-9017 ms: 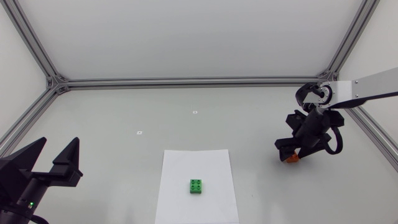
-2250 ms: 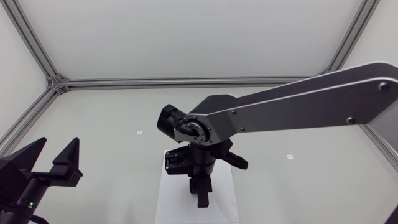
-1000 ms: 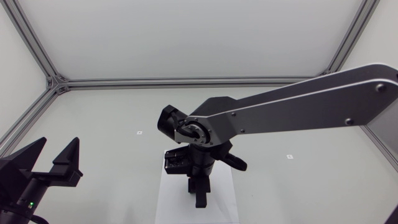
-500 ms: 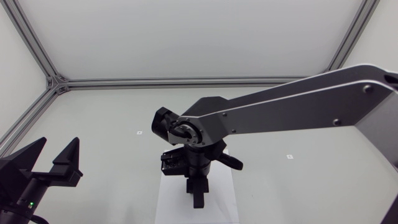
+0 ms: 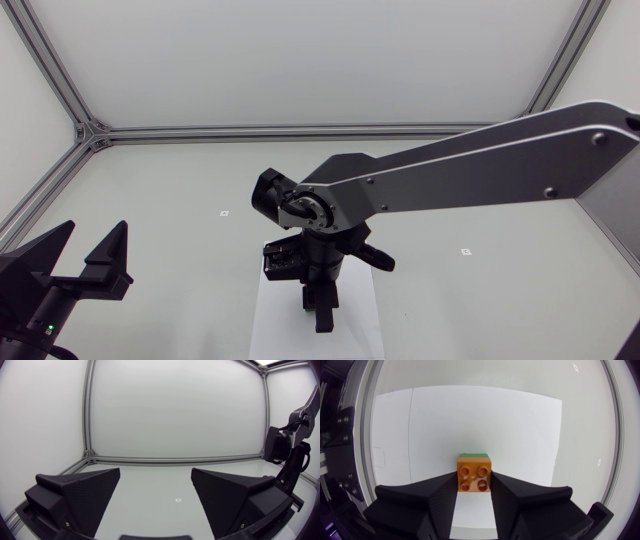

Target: Pick up the orange 2x2 brick with the right arm and stack it on top of the green 2x2 brick in the center

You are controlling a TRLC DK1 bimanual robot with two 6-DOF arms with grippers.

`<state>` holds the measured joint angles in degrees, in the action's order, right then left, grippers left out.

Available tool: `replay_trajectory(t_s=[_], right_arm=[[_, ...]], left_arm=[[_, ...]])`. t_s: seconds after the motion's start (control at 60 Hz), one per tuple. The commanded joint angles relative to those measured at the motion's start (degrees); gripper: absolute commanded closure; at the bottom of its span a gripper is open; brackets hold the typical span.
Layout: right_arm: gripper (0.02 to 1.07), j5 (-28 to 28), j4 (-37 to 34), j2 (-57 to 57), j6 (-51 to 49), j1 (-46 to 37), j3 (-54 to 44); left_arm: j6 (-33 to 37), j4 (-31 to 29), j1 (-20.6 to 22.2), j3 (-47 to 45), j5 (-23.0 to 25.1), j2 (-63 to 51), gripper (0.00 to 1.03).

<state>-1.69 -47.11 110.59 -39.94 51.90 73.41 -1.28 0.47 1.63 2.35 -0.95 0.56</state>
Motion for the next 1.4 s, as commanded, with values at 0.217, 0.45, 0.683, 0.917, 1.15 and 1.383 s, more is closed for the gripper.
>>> replay_trajectory(t_s=[0.217,0.45,0.683,0.917,1.15,1.383], right_arm=[[1.01,-1.6,-0.1,5.8,-1.2,-0.8,-3.8],[1.01,-2.2,1.9,6.7,-1.1,-0.8,-4.9],[1.01,-1.9,-1.0,3.2,-0.9,-0.7,-3.8],[1.01,-1.6,-3.5,0.5,-0.7,-0.7,-2.8],[1.01,-1.7,-3.6,0.2,-0.3,-0.7,-2.3],[1.01,-1.6,-2.5,1.0,0.8,-0.4,-1.0]], left_arm=[[0.3,-0.6,0.0,-2.3,0.2,0.3,0.04],[0.3,-0.6,0.0,-2.3,0.2,0.3,0.04],[0.3,-0.6,0.0,-2.3,0.2,0.3,0.04],[0.3,-0.6,0.0,-2.3,0.2,0.3,0.04],[0.3,-0.6,0.0,-2.3,0.2,0.3,0.04],[0.3,-0.6,0.0,-2.3,0.2,0.3,0.04]])
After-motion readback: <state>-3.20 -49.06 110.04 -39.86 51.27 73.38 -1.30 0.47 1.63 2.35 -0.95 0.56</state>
